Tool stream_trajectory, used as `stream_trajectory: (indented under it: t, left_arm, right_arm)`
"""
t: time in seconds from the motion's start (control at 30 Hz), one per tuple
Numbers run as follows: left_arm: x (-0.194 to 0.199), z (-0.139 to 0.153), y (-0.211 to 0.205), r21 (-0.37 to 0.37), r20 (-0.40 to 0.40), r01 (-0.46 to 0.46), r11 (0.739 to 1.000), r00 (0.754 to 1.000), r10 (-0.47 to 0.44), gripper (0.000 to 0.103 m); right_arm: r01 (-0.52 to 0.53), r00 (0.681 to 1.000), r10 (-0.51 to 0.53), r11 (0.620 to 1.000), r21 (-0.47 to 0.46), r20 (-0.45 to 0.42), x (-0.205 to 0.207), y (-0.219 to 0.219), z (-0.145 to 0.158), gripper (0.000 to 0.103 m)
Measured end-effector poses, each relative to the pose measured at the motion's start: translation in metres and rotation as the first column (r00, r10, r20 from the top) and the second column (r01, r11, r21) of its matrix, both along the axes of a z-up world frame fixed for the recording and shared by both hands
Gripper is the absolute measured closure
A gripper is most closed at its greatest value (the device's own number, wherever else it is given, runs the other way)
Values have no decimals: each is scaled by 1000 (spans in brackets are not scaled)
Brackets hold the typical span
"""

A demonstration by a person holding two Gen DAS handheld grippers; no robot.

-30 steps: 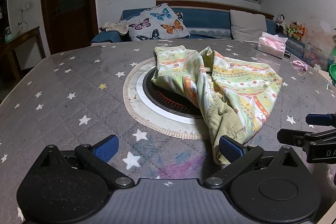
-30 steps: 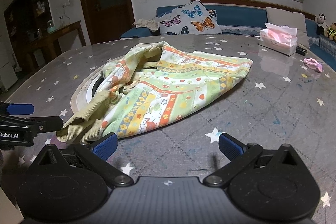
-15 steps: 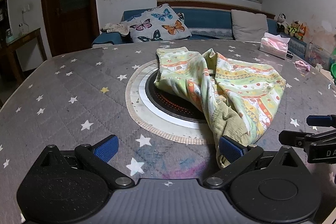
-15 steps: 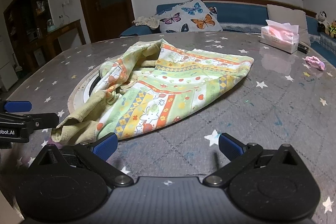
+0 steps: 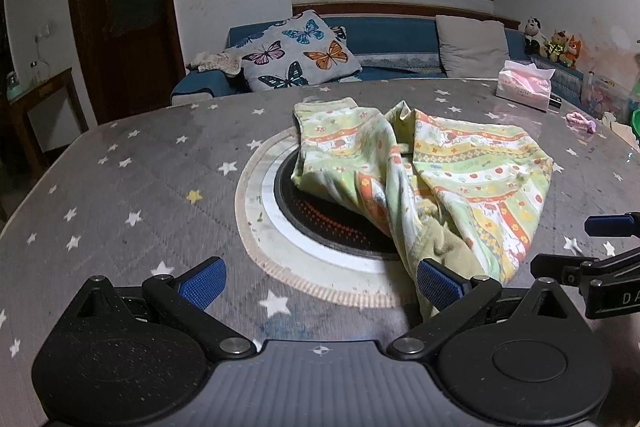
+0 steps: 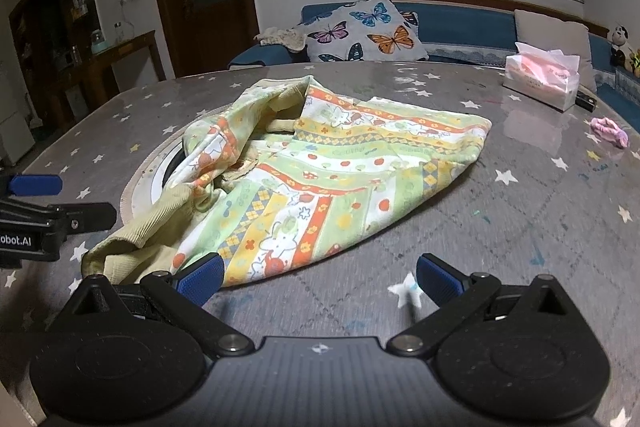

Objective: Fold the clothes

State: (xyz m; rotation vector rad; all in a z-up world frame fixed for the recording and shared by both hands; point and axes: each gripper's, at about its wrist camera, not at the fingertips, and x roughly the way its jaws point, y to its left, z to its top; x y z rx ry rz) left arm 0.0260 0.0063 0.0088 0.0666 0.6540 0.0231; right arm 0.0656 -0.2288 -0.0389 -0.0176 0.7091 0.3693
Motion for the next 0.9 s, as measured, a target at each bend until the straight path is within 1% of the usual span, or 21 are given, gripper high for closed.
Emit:
stream_trajectory:
  t: [0.27,0.53,0.67,0.73,0.9]
  left_arm:
    - [27,12,-5,24,19,30,999,999,-31,0]
    - [68,26,-18,43,49,77,996,996,-79,1]
    - [97,28,-25,40,36,100,994,994,-102,10]
    - [112,28,-29,34,25,115,993,993,-116,15]
    - [151,23,-39,22,-10,153,988,988,-153,19]
  right_arm:
    - [-15,1000,15,1000,-16,0,20,2,6,0]
    - [-38,999,38,999,-22,14,56,-1,28,0]
    - [-41,999,42,998,-38,24,77,-1,37,1]
    - [-41,999,43,998,-52,31,88,0,39,5]
    - [-48,998,50,996,-73,25,116,1,43,11]
